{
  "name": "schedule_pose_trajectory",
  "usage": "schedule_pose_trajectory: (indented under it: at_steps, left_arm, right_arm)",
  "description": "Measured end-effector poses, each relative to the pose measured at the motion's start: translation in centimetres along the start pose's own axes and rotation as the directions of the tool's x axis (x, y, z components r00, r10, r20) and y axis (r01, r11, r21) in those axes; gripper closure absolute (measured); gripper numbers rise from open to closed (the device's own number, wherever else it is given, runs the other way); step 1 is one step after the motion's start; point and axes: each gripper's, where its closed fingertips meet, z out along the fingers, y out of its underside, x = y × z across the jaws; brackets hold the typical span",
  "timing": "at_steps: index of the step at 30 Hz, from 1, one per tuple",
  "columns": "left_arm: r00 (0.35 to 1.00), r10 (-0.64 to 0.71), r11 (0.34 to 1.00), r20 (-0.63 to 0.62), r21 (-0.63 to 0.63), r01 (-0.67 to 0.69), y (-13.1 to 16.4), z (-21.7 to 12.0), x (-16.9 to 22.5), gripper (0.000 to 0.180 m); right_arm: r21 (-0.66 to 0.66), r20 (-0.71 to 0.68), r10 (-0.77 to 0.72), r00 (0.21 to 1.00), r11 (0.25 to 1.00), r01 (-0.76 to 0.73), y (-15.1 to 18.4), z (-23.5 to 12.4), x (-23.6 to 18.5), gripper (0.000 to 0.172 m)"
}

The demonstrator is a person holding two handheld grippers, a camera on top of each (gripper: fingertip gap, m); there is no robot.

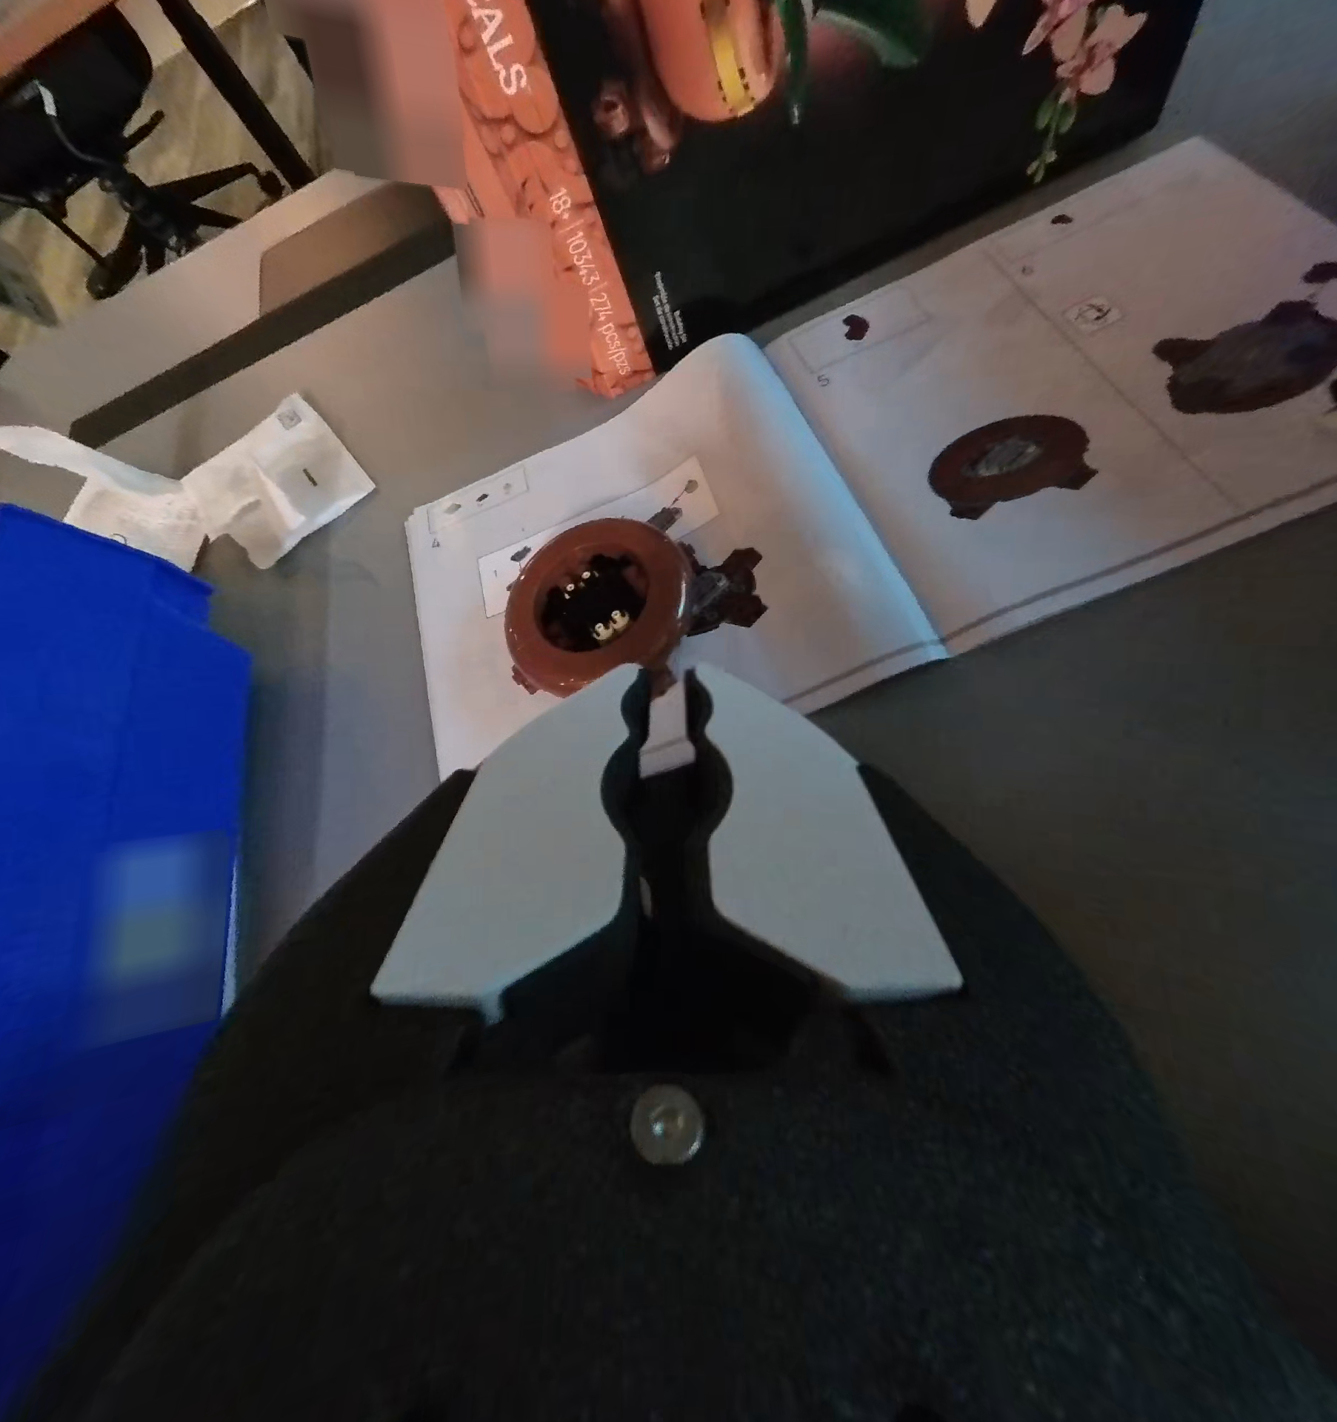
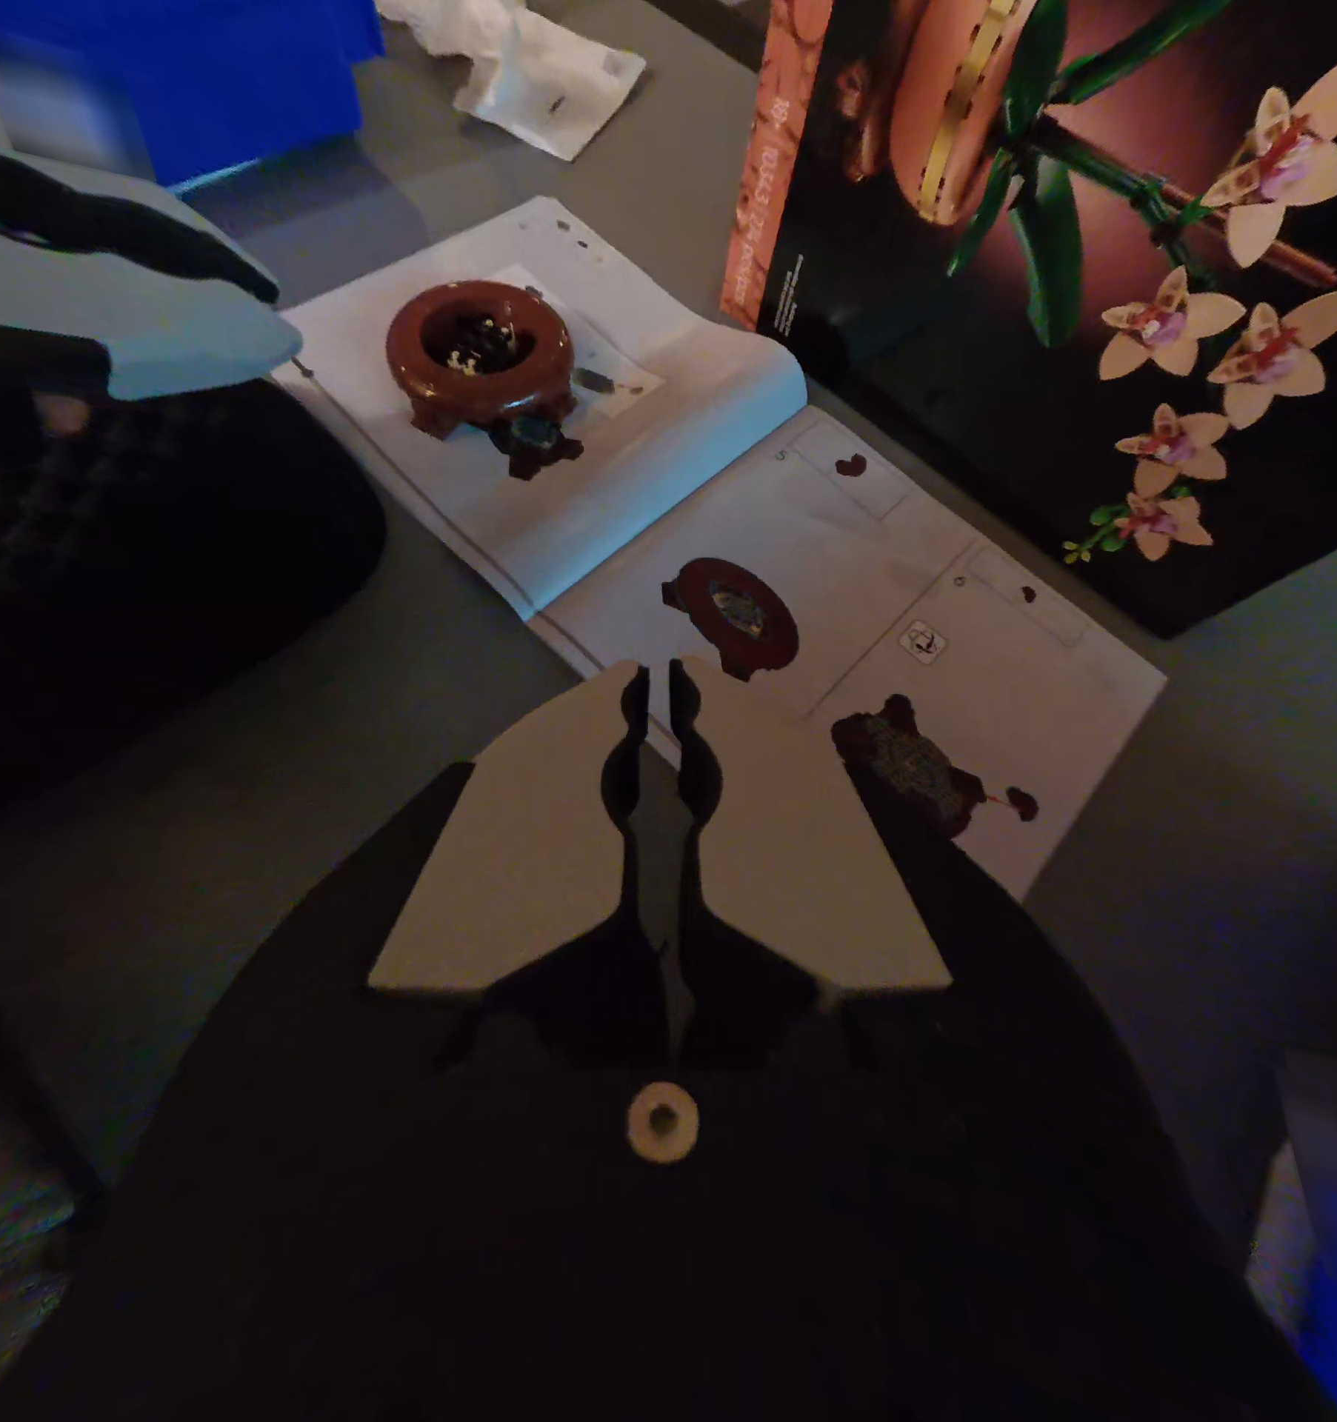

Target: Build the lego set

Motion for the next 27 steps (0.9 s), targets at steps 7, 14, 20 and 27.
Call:
schedule_pose_trajectory:
  at_steps: [7, 14, 20, 27]
  left_arm:
    - [1.0, -0.011, 0.999, 0.019, 0.039, 0.011, -0.7, -2.0, 1.0, 0.126]
    - [0.988, -0.108, 0.993, 0.106, 0.062, 0.102, -0.4, -4.5, 2.2, 0.057]
    - [0.964, -0.154, 0.985, 0.215, 0.108, 0.134, 0.4, -7.7, 3.5, 0.034]
    - [0.948, -0.147, 0.98, 0.283, 0.168, 0.101, 0.1, -11.5, 4.6, 0.034]
  right_arm:
    - [0.001, -0.018, -0.032, 0.999, 0.999, 0.032, 0.1, -1.6, -0.7, 0.128]
    - [0.037, -0.061, -0.048, 0.997, 0.998, 0.05, 0.9, -4.1, 0.0, 0.083]
    - [0.088, -0.034, -0.073, 0.997, 0.993, 0.076, 1.5, -6.1, -0.8, 0.076]
    - [0.147, -0.038, -0.093, 0.995, 0.984, 0.098, 1.5, -8.1, -1.8, 0.073]
